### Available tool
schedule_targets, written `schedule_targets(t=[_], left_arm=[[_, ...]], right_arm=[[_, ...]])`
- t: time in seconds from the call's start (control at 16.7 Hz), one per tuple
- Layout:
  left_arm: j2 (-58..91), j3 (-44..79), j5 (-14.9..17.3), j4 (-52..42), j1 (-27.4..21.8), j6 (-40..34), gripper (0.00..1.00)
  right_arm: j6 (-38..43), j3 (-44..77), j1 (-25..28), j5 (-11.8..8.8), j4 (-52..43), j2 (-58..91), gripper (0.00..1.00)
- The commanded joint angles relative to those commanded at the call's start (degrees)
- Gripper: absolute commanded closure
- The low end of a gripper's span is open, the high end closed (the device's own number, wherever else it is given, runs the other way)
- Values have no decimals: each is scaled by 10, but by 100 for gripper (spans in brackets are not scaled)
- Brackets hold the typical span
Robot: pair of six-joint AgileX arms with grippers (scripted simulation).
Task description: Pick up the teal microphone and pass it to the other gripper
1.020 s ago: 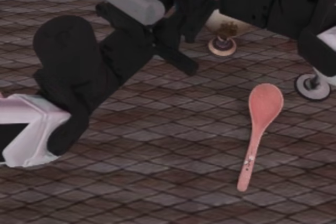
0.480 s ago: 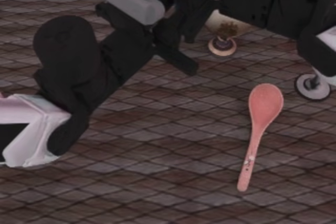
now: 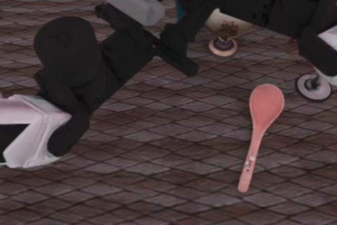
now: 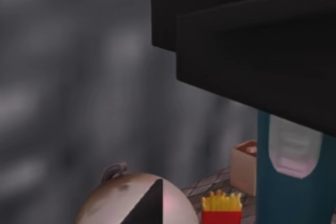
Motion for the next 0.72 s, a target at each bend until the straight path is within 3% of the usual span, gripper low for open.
schedule_targets(t=[0.54,0.72], left_arm=[[5,-7,-3,0,4,3,0],[-37,-48,4,-3,15,3,0]], right_arm=[[-1,4,-2,3,0,-5,100],[4,-12,-21,-18,0,-19,100]])
